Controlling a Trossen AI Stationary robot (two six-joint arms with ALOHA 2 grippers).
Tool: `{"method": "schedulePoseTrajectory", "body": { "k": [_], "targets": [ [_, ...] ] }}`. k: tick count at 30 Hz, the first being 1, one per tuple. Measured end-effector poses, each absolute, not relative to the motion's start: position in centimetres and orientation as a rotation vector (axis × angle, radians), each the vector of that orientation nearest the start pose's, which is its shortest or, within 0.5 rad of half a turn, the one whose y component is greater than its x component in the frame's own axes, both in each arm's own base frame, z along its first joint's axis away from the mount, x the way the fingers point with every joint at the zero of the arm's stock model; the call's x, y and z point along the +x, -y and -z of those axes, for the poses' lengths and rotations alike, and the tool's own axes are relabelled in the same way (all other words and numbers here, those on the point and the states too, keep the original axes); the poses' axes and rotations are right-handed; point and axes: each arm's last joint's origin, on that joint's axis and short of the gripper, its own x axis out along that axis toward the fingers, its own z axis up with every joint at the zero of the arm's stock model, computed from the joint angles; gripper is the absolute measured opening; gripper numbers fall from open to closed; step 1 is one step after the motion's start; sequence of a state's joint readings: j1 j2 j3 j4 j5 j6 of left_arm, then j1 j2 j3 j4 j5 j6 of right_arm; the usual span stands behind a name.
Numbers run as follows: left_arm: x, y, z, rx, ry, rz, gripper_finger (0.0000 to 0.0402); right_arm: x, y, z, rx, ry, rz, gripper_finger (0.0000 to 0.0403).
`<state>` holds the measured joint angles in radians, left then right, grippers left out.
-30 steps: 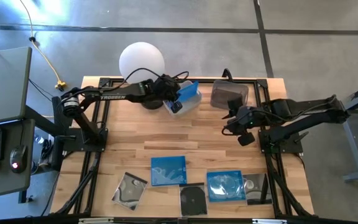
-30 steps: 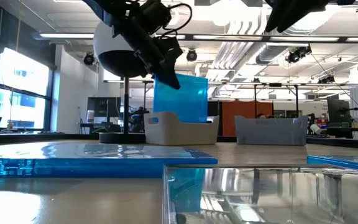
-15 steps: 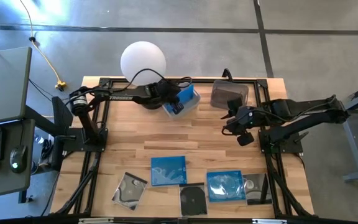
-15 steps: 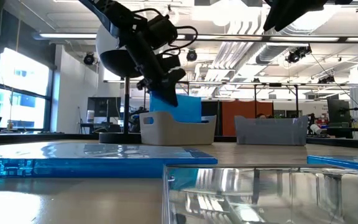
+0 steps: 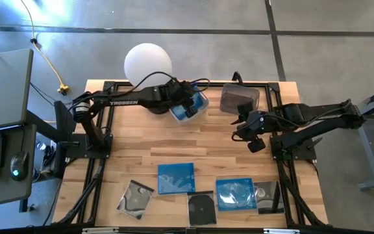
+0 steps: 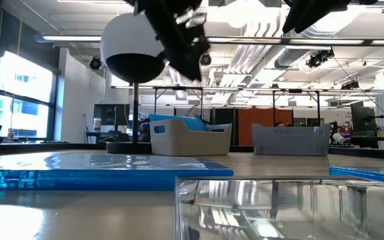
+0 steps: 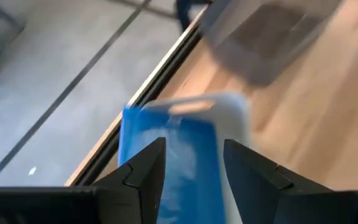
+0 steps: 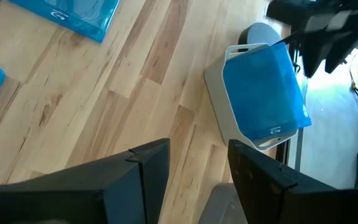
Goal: Pick & place jewel cases by type
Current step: Put the left blue CD case into the gray bin
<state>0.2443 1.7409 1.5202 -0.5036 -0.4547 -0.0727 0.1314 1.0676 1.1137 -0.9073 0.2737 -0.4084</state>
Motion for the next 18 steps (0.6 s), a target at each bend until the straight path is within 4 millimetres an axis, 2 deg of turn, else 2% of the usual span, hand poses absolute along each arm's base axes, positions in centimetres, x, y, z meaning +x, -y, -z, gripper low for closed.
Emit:
{"method": "schedulePoseTrajectory", "body": {
  "k": [3,10,15,18],
  "targets": [
    [37.8,-9.0,-32.6,0.021,-0.658,-0.656,0.0159,19.7,-1.8,-33.4,-0.554,-0.855,-0.04,0.0158],
    [38.0,-4.9,-35.2,0.053,-0.679,-0.547,0.0159,19.9,-2.2,-33.5,-0.477,-0.814,-0.127,0.0158],
    [37.4,-1.2,-35.0,-0.022,-0.807,-0.329,0.0159,20.5,-2.4,-33.3,-0.39,-0.809,-0.135,0.0158],
    [36.7,1.4,-34.3,-0.112,-0.923,-0.173,0.0159,21.7,-2.5,-31.9,-0.377,-0.802,-0.129,0.0158]
  ]
}}
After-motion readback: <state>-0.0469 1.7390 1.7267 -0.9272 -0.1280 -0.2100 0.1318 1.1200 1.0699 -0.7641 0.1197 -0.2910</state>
